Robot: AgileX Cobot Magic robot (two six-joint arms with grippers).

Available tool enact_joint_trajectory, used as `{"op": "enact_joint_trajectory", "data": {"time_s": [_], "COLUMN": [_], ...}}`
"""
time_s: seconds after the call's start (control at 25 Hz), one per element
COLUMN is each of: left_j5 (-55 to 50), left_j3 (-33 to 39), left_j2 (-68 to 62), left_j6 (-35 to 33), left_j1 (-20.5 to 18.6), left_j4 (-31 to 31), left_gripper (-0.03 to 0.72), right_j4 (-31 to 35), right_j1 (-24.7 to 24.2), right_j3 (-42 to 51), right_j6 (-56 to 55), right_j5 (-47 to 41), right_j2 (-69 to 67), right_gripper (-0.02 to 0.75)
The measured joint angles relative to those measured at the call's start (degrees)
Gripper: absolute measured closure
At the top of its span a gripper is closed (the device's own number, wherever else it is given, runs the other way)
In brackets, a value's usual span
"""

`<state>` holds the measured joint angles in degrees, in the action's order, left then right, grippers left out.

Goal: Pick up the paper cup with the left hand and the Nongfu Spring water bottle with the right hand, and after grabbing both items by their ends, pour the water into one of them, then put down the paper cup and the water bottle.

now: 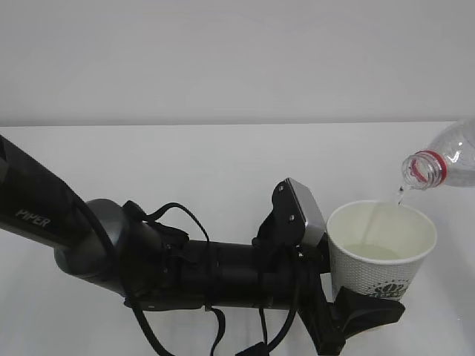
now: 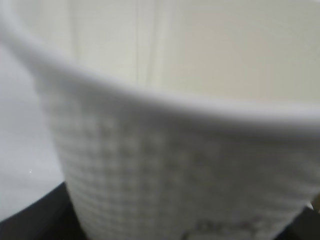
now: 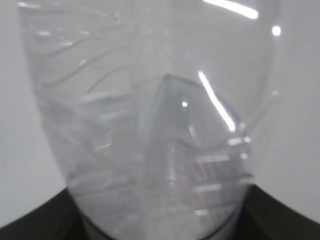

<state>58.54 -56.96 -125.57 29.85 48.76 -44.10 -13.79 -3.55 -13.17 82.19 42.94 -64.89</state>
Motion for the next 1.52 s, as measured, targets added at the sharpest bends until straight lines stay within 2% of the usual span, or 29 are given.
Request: {"op": "enact_joint_trajectory", "data": {"time_s": [1.52], "left_j5": [0.0], "left_j3": [0.0], "left_j2": [0.0], "left_j6": [0.0], "left_j1": [0.0], "left_j4": [0.0], "left_gripper": [0.146], "right_j4": [0.1], "right_j1": [0.0], "right_j3": [0.0], "right_j6": [0.5], "right_j5": [0.5], "right_j2": [0.0], "right_gripper": [0.307]}}
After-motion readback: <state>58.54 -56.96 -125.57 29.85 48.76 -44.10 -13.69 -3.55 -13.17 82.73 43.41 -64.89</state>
